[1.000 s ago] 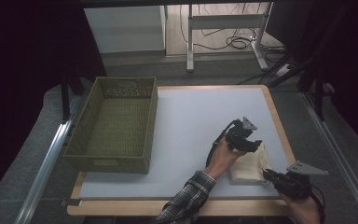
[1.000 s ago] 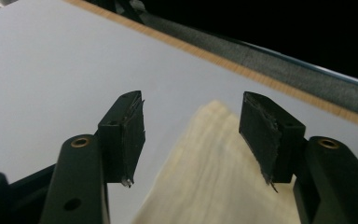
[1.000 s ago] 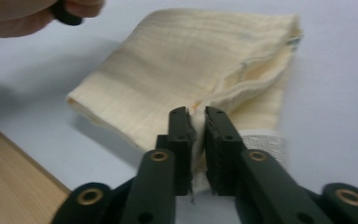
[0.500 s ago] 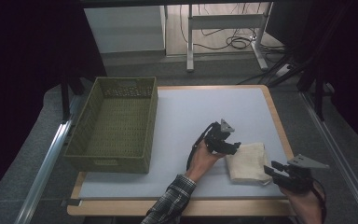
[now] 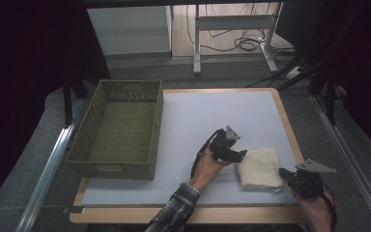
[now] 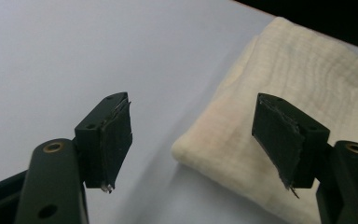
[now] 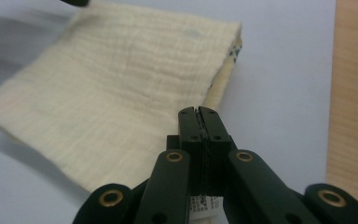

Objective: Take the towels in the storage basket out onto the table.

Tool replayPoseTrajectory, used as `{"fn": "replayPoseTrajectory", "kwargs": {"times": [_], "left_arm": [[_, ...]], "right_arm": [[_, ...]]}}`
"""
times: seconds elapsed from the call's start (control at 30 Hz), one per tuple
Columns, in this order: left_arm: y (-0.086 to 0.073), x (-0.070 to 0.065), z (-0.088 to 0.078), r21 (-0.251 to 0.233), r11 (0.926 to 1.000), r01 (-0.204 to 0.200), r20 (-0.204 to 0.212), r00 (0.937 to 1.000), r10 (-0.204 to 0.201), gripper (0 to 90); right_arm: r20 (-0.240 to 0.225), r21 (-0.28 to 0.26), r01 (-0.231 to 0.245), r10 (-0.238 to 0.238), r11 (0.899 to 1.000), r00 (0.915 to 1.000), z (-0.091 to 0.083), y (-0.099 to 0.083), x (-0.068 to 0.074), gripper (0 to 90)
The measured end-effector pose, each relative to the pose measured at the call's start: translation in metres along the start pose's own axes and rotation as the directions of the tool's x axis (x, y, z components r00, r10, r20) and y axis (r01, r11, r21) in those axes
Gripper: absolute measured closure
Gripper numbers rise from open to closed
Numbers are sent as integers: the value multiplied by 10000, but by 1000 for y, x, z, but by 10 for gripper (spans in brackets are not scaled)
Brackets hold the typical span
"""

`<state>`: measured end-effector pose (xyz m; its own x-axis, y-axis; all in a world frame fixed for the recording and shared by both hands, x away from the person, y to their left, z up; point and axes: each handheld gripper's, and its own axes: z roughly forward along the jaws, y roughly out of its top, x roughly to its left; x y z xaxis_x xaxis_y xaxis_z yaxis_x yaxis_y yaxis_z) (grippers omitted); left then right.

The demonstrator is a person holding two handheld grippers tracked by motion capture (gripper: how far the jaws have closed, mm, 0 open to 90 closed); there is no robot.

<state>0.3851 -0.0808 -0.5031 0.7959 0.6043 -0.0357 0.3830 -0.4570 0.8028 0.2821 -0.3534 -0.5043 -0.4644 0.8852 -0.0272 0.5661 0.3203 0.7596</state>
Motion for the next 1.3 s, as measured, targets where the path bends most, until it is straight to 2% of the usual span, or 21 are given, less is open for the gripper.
{"fn": "replayPoseTrajectory", "kwargs": {"times": [0.1,0.23,0.3,0.4,0.47,0.5,0.53,0.63,0.77,0.83,0.87,0.93,0.97,1.0,1.07,1.17,1.2,1.3], "left_arm": [[-2,0,2,123,9999,-73,-105,9999,75,281],[-3,4,0,31,9999,95,-129,9999,-95,286],[-1,6,-2,-58,9998,185,-102,9998,-185,339],[0,7,-1,-65,9993,359,176,9992,-358,389],[-2,5,3,70,9993,369,232,9990,-371,402],[-4,5,5,213,9994,282,168,9995,-286,405],[-8,5,9,383,9988,320,120,9994,-325,405],[-11,7,14,582,9978,306,-12,9995,-306,399],[-16,7,22,991,9950,84,-182,9998,-67,386],[-18,8,24,890,9957,244,33,9997,-248,394],[-19,8,24,845,9958,352,198,9991,-370,416],[-21,8,23,813,9961,355,294,9988,-380,459],[-21,7,23,778,9960,442,316,9984,-468,509],[-21,7,23,822,9956,450,376,9981,-482,509],[-20,6,22,920,9948,435,520,9975,-484,577],[-20,4,22,910,9944,528,1024,9928,-621,755],[-20,4,22,897,9948,484,1027,9930,-575,798],[-19,1,21,872,9958,283,894,9953,-362,832]], "right_arm": [[-37,194,-80,80,9998,10000,7,-5,-3,867],[269,-309,-59,67,9995,9996,-4,0,-1,709],[202,-414,-96,104,9991,9997,-8,1,0,638],[-117,-482,-402,397,9980,9991,-10,-3,2,582],[-168,-223,-411,407,9989,9990,-7,-9,4,545],[-43,-110,-406,405,9991,9992,-6,-12,4,529],[-104,21,-513,514,9987,9986,-3,-17,3,492],[-289,181,-676,681,9975,9973,3,-21,3,466],[-278,238,-657,664,9976,9974,4,-20,5,513],[-289,314,-700,709,9971,9971,5,-19,6,568],[-288,351,-698,708,9969,9971,5,-19,6,606],[-633,419,-782,807,9961,9947,5,-18,7,739],[-855,407,-872,904,9954,9922,5,-18,8,795],[-855,407,-872,904,9954,9922,5,-18,8,795],[-931,379,-964,996,9946,9907,5,-19,8,813],[-943,338,-899,927,9954,9912,5,-19,8,822],[-977,311,-941,967,9951,9905,5,-19,8,823],[-999,318,-1058,1085,9939,9891,5,-19,7,829]]}}
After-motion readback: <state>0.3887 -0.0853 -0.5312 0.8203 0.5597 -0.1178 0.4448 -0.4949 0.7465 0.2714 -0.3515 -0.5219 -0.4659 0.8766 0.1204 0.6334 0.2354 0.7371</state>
